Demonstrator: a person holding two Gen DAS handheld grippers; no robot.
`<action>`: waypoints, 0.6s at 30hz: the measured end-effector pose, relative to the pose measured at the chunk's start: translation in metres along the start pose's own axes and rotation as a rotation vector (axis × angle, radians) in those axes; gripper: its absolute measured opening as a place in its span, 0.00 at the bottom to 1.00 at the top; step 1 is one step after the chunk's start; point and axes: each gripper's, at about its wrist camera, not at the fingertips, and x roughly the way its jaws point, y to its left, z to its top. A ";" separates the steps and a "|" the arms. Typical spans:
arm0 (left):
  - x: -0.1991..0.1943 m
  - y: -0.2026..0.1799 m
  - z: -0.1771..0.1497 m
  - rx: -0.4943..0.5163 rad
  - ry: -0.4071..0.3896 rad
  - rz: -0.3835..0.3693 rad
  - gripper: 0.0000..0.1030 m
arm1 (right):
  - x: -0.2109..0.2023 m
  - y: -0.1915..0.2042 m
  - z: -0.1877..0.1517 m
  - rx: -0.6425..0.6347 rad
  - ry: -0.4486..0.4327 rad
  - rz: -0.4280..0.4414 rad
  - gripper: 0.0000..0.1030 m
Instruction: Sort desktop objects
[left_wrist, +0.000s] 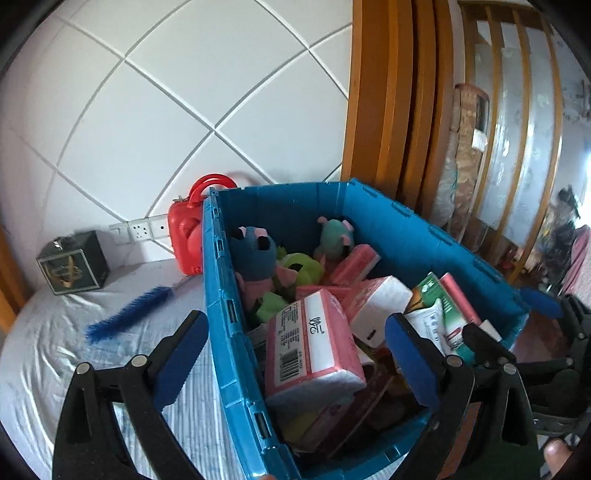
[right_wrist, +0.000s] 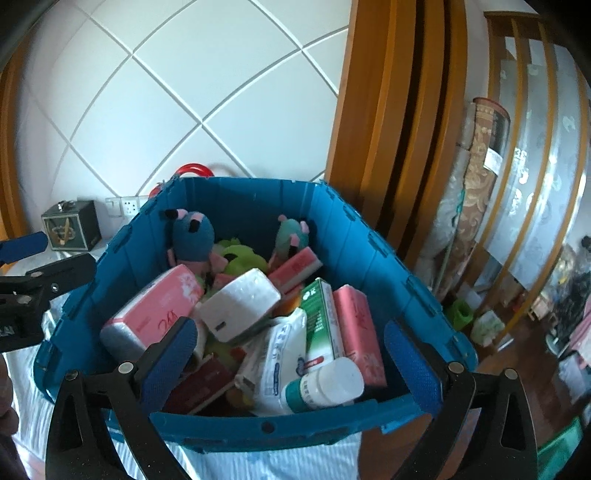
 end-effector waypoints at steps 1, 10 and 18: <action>-0.001 0.001 0.000 -0.005 -0.001 -0.009 0.95 | -0.001 0.002 0.000 -0.001 0.002 -0.006 1.00; -0.001 -0.006 -0.004 0.033 0.015 0.022 0.95 | -0.001 -0.001 -0.001 0.026 0.010 -0.003 1.00; -0.002 -0.011 -0.003 0.050 0.009 0.042 0.95 | 0.001 -0.007 -0.001 0.039 0.006 0.002 1.00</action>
